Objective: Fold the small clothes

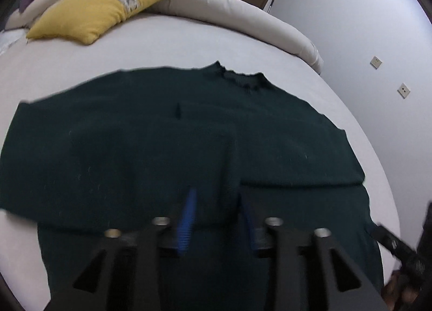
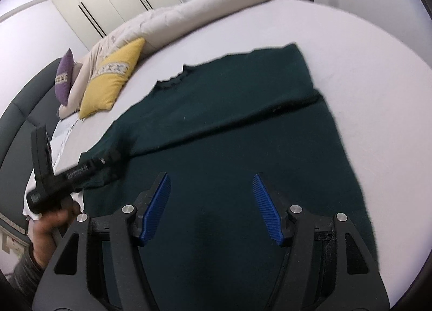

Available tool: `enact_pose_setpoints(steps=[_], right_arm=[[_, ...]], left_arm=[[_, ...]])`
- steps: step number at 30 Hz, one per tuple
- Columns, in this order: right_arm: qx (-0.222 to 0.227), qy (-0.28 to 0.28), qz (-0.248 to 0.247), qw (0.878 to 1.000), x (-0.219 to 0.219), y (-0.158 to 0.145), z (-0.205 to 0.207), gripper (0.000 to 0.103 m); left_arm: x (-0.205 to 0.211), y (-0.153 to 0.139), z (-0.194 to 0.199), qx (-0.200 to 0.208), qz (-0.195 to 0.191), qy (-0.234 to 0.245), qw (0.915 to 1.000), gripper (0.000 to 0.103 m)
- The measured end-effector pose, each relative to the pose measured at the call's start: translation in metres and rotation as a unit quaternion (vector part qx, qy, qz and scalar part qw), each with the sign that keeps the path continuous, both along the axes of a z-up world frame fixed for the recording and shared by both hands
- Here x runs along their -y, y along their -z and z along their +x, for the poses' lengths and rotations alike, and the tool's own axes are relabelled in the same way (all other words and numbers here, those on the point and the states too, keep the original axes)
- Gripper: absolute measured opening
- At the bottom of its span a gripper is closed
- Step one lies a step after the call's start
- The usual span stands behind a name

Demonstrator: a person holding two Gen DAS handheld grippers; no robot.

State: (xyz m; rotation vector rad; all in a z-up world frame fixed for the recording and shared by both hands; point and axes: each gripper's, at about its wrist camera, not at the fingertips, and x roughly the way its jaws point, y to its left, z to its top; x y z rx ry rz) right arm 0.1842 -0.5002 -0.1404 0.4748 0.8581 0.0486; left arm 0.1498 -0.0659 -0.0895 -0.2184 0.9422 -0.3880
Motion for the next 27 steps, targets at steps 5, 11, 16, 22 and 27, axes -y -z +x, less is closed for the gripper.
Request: enact_pose_setpoints(steps=[5,11,16,22,27], right_arm=[[0.002,-0.050,0.015,0.999,-0.034,-0.001,0.040,0.062],[-0.039,-0.110,0.006,0.993,-0.111,0.012,0.110,0.062],[-0.093,-0.125,-0.054,0.986,-0.161,0.041,0.157,0.061],[-0.065,-0.141,-0.080,0.985,-0.169,0.014,0.160,0.007],[0.001,-0.149,-0.086,0.985,-0.143,-0.047,0.145,0.006]], left_arm=[[-0.051,-0.024,-0.029,0.051,-0.004,-0.020,0.9985,0.073],[-0.133,-0.020,-0.032,0.041,-0.029,-0.098,0.9939,0.072],[-0.174,-0.010,-0.036,0.030,-0.038,-0.132,0.9901,0.072],[-0.192,-0.004,-0.028,0.019,-0.054,-0.152,0.9867,0.072],[-0.192,-0.012,-0.012,0.027,-0.051,-0.152,0.9867,0.073]])
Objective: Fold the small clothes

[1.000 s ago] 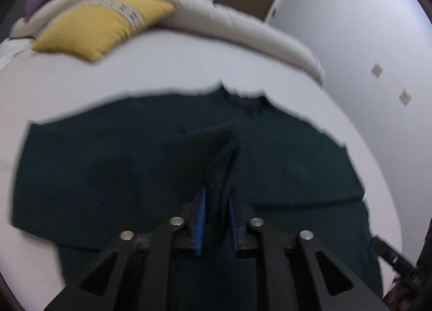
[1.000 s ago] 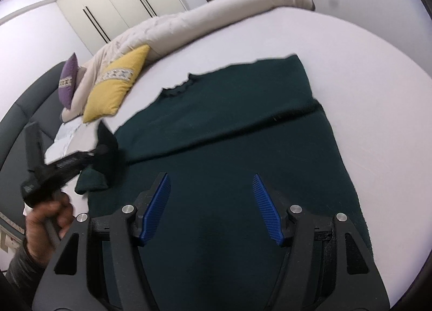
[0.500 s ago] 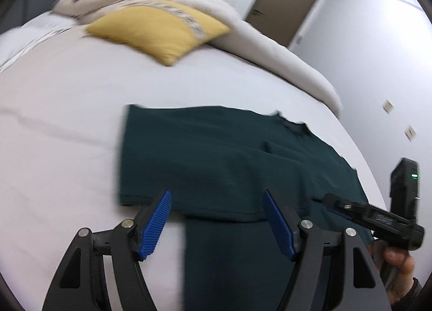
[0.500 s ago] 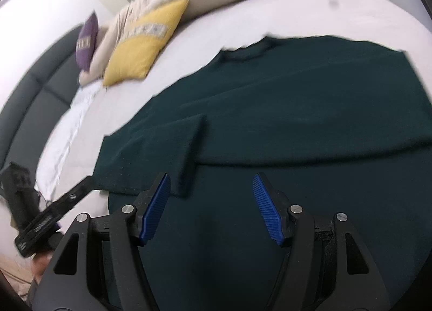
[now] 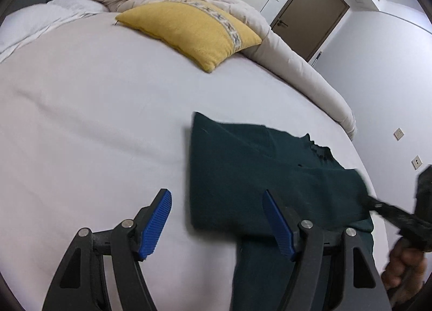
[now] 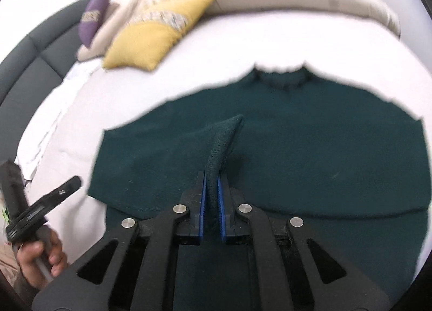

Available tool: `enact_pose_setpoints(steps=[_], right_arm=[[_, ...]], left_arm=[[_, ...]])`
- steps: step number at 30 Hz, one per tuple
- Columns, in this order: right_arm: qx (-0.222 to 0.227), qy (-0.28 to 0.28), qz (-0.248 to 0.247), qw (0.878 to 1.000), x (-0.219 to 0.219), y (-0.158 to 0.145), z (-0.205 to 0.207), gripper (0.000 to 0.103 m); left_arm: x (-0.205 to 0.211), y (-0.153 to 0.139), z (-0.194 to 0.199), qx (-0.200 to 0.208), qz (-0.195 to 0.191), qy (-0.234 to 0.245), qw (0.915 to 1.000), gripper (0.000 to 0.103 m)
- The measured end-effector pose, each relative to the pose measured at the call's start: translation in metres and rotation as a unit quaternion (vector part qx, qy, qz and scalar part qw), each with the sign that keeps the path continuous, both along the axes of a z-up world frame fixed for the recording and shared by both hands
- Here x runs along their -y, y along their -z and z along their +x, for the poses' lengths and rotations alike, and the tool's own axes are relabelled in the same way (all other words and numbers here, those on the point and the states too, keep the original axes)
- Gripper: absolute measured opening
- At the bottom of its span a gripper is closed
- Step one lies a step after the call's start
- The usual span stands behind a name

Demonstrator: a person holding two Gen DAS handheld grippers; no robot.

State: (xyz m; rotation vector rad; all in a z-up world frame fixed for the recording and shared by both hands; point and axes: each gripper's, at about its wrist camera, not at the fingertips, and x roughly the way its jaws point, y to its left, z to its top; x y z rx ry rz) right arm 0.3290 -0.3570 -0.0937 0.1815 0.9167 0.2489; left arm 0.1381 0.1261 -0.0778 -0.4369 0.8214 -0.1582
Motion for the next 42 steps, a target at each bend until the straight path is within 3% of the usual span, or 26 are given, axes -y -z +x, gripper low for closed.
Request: enact_pose_setpoints(steps=[4,9,11,16,19,21,23,24,26,27,29,30,32,34,37,40,41,42], right_arm=[[0.038,0.023,-0.025,0.999,0.038,-0.019,0.002,0.006],[-0.003,0.078,-0.036,0.996,0.101,0.022,0.029,0.006],[-0.019,0.096,-0.017,0.995,0.119,0.039,0.035,0.006],[-0.024,0.095,-0.015,0.995,0.127,0.064,0.035,0.006],[-0.018,0.109,-0.006,0.994,0.137,0.070,0.021,0.006],[-0.016,0.129,-0.003,0.991,0.149,0.076,0.019,0.001],[-0.020,0.150,0.004,0.988,0.156,0.083,0.018,0.000],[-0.026,0.150,0.013,0.988,0.159,0.087,0.019,0.000],[-0.026,0.142,0.006,0.989,0.156,0.087,0.019,0.000],[-0.025,0.130,0.015,0.991,0.154,0.085,0.020,0.000],[-0.021,0.120,0.044,0.992,0.150,0.076,0.019,0.000],[-0.011,0.123,0.049,0.991,0.149,0.069,0.019,0.006],[-0.001,0.122,0.046,0.991,0.144,0.061,0.022,0.011],[-0.003,0.117,0.034,0.992,0.139,0.061,0.028,0.035],[-0.029,0.111,0.017,0.993,0.128,0.072,0.047,0.035],[-0.052,0.106,0.008,0.993,0.120,0.087,0.062,0.026],[-0.049,0.103,-0.007,0.993,0.115,0.087,0.065,0.013],[-0.045,0.099,-0.012,0.994,0.111,0.085,0.065,0.006]], left_arm=[[0.010,0.000,0.024,-0.013,0.008,0.002,0.9999,0.073],[0.033,0.010,0.062,-0.042,0.036,0.015,0.9984,0.074],[0.041,0.014,0.074,-0.050,0.049,0.016,0.9974,0.074],[0.064,0.029,0.099,-0.070,0.088,0.019,0.9935,0.074],[0.063,0.030,0.103,-0.068,0.084,0.015,0.9940,0.073],[0.063,0.032,0.101,-0.065,0.093,0.012,0.9934,0.067],[0.067,0.034,0.100,-0.063,0.107,0.012,0.9922,0.055],[0.069,0.035,0.100,-0.061,0.110,0.015,0.9919,0.053],[0.073,0.034,0.100,-0.057,0.109,0.027,0.9920,0.037],[0.074,0.034,0.100,-0.058,0.108,0.030,0.9921,0.036],[0.075,0.032,0.100,-0.057,0.107,0.032,0.9922,0.036],[0.072,0.032,0.099,-0.057,0.099,0.031,0.9929,0.038],[0.070,0.031,0.097,-0.058,0.084,0.034,0.9942,0.053],[0.068,0.030,0.092,-0.052,0.076,0.034,0.9952,0.062],[0.070,0.031,0.090,-0.049,0.080,0.040,0.9948,0.063],[0.074,0.034,0.092,-0.051,0.092,0.046,0.9934,0.062],[0.075,0.034,0.093,-0.049,0.099,0.048,0.9927,0.056],[0.076,0.034,0.093,-0.048,0.101,0.050,0.9925,0.049]])
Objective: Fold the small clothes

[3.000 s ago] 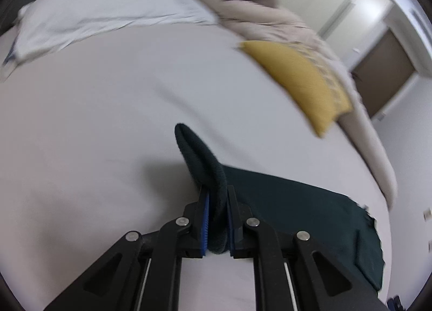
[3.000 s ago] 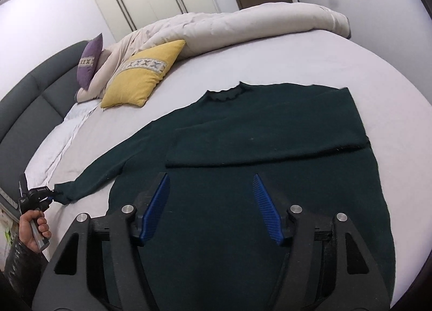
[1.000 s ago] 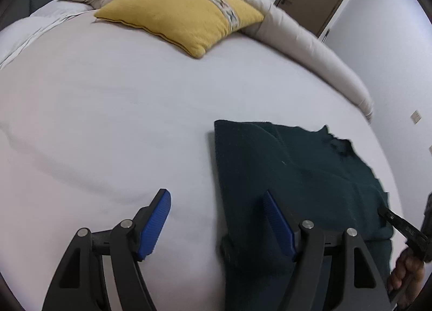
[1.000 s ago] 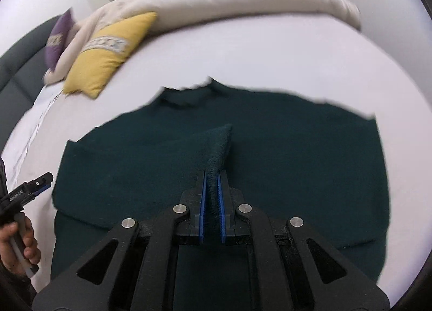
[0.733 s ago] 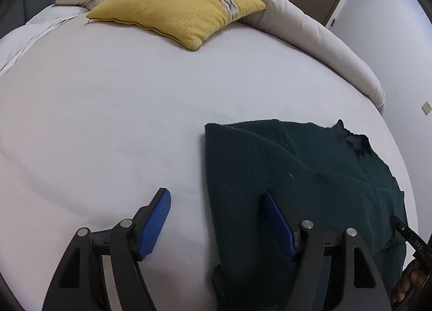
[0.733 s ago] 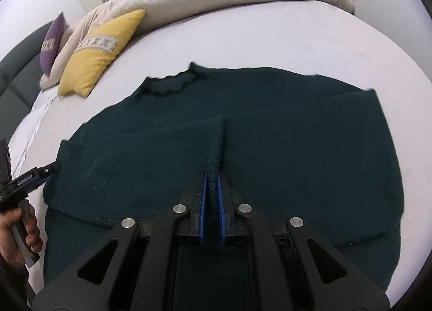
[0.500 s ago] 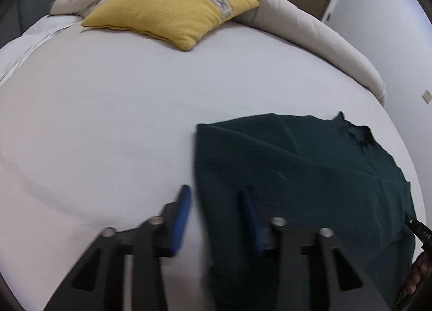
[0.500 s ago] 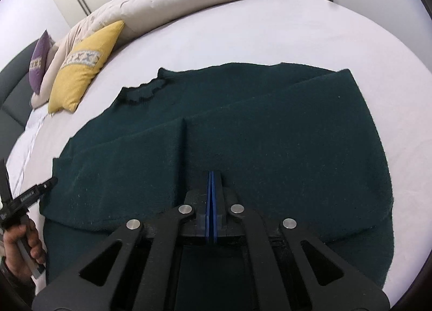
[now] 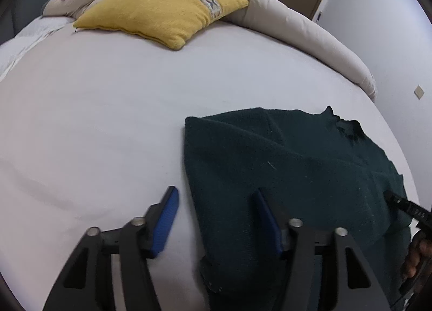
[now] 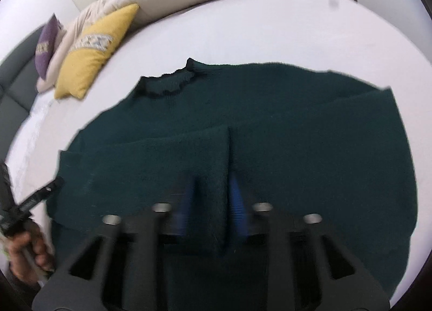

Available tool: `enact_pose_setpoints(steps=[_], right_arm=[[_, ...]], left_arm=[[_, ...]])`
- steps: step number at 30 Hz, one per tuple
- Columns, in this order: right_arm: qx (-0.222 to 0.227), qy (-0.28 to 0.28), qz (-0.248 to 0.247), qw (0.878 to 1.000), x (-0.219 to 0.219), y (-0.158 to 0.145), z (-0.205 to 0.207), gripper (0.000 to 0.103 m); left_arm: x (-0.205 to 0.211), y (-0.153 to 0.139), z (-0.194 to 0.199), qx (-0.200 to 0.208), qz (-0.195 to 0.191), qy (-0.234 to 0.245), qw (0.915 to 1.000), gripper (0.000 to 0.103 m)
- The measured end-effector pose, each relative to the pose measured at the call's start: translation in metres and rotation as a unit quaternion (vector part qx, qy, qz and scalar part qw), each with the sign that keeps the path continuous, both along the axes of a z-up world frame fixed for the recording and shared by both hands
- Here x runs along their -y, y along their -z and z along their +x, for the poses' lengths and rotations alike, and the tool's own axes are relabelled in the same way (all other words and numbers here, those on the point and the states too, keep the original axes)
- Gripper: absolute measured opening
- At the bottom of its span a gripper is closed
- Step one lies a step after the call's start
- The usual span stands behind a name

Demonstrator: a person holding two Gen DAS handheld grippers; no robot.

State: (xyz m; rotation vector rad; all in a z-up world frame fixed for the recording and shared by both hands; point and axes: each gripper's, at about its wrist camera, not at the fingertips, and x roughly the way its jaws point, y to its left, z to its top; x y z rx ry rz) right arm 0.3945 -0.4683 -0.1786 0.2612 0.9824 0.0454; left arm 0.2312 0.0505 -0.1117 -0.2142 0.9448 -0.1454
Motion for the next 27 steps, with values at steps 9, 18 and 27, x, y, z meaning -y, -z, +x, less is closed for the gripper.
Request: enact_pose_setpoints(steps=[9,18,27], right_arm=[[0.021,0.036,0.027,0.999,0.026,-0.003,-0.026,0.005],[0.026,0.034,0.026,0.999,0.021,-0.013,-0.038,0.008],[0.006,0.032,0.007,0.999,0.018,-0.001,-0.048,0.008]], left_arm=[[0.009,0.003,0.000,0.001,0.029,0.013,0.9995,0.019],[-0.012,-0.013,-0.005,0.005,-0.015,-0.008,0.9998,0.021],[0.003,0.004,-0.024,-0.009,0.034,0.021,0.9992,0.041]])
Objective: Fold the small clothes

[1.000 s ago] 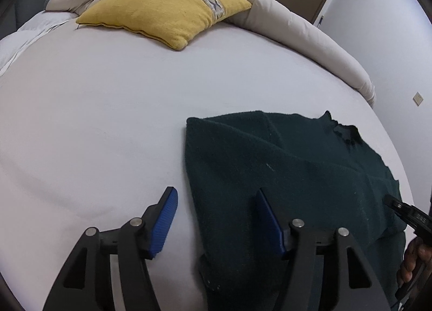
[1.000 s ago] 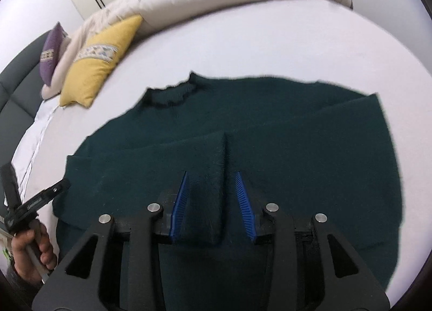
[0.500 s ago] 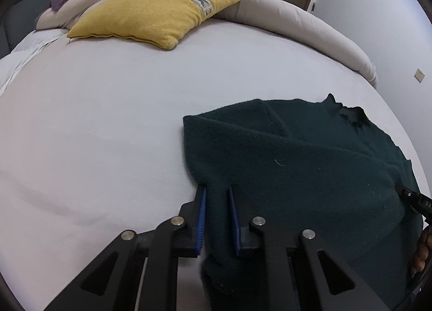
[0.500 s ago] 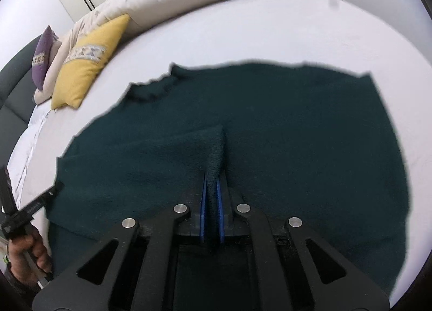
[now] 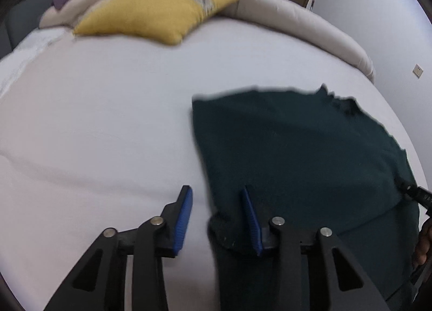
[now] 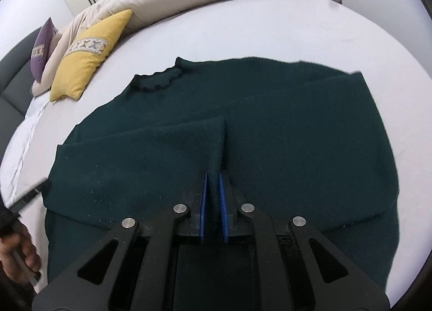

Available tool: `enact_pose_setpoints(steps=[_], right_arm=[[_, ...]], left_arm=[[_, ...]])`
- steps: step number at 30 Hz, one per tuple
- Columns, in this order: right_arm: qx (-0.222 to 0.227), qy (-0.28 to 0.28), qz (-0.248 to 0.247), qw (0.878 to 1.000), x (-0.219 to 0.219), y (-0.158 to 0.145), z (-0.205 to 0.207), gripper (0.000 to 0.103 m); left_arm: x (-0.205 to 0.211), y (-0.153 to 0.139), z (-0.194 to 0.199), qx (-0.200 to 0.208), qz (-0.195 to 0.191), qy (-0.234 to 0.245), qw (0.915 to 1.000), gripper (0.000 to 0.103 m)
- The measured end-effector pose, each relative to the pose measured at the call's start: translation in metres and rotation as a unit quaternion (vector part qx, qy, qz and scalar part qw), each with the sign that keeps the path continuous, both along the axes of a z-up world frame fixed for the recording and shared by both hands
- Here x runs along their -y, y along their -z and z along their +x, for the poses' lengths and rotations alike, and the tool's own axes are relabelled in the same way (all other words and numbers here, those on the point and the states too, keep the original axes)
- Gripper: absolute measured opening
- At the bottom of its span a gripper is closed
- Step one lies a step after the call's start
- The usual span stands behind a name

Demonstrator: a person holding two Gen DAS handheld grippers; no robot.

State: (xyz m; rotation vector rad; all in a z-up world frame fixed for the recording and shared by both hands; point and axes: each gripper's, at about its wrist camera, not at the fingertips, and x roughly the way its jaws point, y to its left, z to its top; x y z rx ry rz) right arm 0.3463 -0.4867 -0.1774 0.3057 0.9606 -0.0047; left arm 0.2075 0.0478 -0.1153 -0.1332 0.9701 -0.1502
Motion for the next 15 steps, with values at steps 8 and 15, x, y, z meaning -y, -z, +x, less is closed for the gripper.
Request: enact_pose_setpoints(steps=[8,15], right_arm=[[0.004,0.014,0.003,1.000,0.016,0.015,-0.004,0.002],[-0.002,0.040,0.022,0.999,0.024,-0.004,-0.023,0.010]], left_arm=[[0.003,0.004,-0.002,0.019,0.018,0.019,0.9995,0.034],[-0.008,-0.013,-0.018,0.023,0.016,0.004,0.9996,0.045]])
